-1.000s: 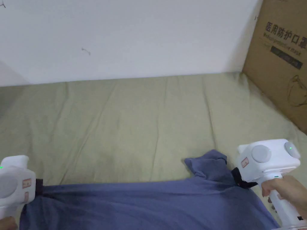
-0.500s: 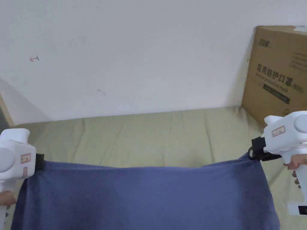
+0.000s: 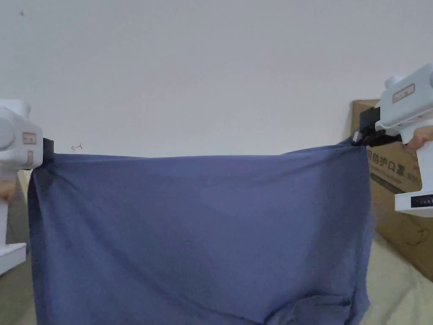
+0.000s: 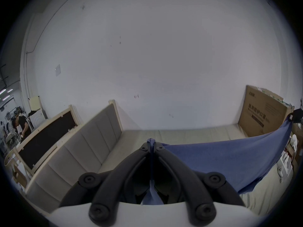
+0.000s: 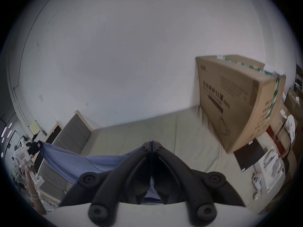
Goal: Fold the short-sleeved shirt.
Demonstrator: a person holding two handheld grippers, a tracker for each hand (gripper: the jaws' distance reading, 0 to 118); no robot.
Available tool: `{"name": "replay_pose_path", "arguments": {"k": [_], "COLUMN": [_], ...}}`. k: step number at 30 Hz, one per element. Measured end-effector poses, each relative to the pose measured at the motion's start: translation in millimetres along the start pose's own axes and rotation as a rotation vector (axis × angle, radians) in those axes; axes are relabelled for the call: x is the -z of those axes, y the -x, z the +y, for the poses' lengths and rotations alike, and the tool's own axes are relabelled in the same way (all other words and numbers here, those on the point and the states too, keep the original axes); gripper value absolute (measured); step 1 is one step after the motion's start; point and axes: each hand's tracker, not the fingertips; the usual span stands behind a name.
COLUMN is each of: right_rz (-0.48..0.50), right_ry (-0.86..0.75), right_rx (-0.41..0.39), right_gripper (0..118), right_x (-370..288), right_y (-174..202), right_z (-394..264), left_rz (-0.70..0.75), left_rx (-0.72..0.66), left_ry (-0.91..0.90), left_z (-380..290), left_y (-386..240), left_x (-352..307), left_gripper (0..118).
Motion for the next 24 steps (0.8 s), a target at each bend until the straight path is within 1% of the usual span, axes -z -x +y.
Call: {"name": "replay_pose_path", "arguments": {"k": [1,3,5,6,9,10,13,14,17,19,20,22,24], "right_rz": [-0.005,-0.003,-0.016,-0.023,-0.026,-0.025,-0.040,-0.054,-0.043,-0.063,-0.072,-0.070,-0.088], "right_ry": [-0.019,-0.061,-0.098,-0.113,-0.160,-0.168,-0.199,-0.207,-0.228,-0.221,-0.201,-0.164,-0.106], "right_rx": [0.001,0.029,0.023,0.015,0.014,0.011,0.019,0.019,-0.005,-0.032,-0.037,-0.023,-0.026], "right_gripper": [1,1,1,1,1,1,1,1,1,1,1,1,1], "right_x": [-2,-7,-12,-15,-24,-27,-37,-41,-49,-43,-45,-29,-6], "right_y": [5,17,31,39,58,64,79,83,90,92,103,99,91], "right_z": [15,46,73,87,119,127,150,156,160,154,135,118,96], "left_rz": [0.004,0.007,0.031,0.051,0.105,0.114,0.109,0.113,0.159,0.158,0.164,0.145,0.124], "left_rx": [0.003,-0.015,-0.019,0.010,0.028,0.006,-0.016,0.015,0.031,0.061,0.062,0.068,0.069], "left_ry": [-0.008,-0.036,-0.070,-0.085,-0.116,-0.132,-0.167,-0.171,-0.193,-0.208,-0.184,-0.130,-0.080], "left_z": [13,44,72,86,122,131,156,162,166,157,151,132,101], "left_y": [1,1,1,-1,-2,-1,4,4,3,2,1,-1,-4], "left_x": [2,7,11,15,22,24,21,20,17,21,27,41,61], "left_gripper": [1,1,1,1,1,1,1,1,1,1,1,1,1]}}
